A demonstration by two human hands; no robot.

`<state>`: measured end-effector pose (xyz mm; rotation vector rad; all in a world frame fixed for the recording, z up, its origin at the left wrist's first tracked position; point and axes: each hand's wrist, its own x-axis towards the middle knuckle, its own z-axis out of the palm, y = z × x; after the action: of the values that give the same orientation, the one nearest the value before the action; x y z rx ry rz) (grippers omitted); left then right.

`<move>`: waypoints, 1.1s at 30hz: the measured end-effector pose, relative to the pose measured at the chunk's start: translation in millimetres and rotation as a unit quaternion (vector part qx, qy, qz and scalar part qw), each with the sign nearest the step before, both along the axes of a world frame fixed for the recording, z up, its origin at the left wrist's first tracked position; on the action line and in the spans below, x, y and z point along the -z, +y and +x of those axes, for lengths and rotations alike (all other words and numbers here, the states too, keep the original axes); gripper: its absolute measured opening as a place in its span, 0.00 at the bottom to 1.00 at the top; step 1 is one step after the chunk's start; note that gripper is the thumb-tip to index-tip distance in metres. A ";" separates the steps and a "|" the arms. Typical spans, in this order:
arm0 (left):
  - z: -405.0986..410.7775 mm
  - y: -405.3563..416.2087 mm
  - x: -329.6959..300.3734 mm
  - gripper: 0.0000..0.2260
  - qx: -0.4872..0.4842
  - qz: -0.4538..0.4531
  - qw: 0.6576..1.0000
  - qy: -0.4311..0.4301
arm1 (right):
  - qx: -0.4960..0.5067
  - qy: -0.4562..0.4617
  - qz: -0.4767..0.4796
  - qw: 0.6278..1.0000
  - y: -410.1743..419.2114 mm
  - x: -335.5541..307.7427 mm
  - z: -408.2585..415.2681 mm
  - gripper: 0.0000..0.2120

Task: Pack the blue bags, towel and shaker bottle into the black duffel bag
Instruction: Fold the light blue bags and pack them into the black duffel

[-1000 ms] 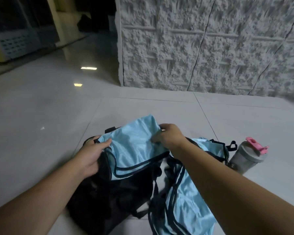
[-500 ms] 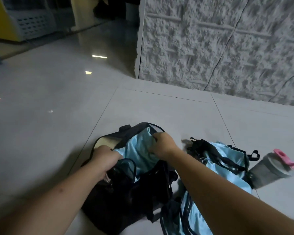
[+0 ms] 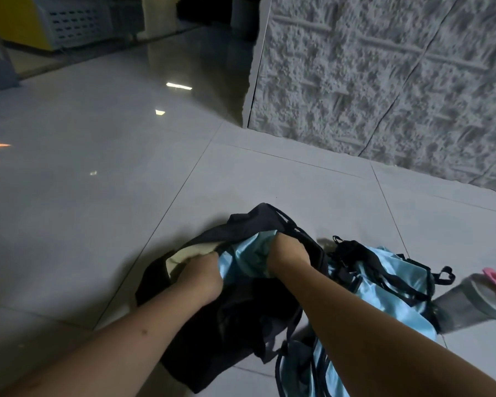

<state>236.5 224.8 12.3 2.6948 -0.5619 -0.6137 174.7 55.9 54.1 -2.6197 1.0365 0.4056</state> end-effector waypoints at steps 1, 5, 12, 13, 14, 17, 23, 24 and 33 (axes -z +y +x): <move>-1.3 -1.8 -1.7 0.17 0.030 0.031 0.999 -0.003 | -0.003 0.015 0.001 1.000 -0.6 4.0 -0.4 0.23; -1.1 -9.0 -7.2 0.30 0.117 0.107 0.985 -0.073 | 0.046 -0.010 0.007 0.999 -6.6 9.4 -2.5 0.24; -2.4 -34.5 -32.1 0.18 0.185 0.037 0.964 -0.187 | -0.043 -0.134 -0.028 0.990 3.9 1.2 -3.7 0.15; -5.0 -43.0 -31.3 0.17 0.226 0.008 0.956 -0.185 | -0.068 -0.104 -0.024 0.992 3.2 2.7 -4.9 0.14; -5.5 -50.3 -28.9 0.17 0.261 -0.003 0.953 -0.155 | -0.089 -0.062 -0.017 0.994 3.0 3.8 -5.6 0.14; -1.0 -68.7 -3.8 0.24 0.274 0.029 0.961 0.006 | -0.132 0.050 0.001 0.990 -2.9 7.5 -13.6 0.14; 3.2 -80.6 63.0 0.33 0.156 0.142 0.968 0.133 | -0.161 0.083 -0.024 0.983 -19.6 4.5 -41.2 0.19; -1.3 -80.0 62.6 0.34 0.149 0.131 0.973 0.122 | -0.168 0.078 -0.017 0.983 -20.6 4.0 -45.2 0.16; -5.9 -80.9 25.1 0.26 0.214 0.067 0.974 0.039 | -0.153 -0.162 0.102 0.969 -17.9 -10.3 -82.9 0.13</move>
<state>230.6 144.0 -12.8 2.6680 -1.1332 -0.8911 91.8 38.0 64.4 -2.5441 0.4620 0.1295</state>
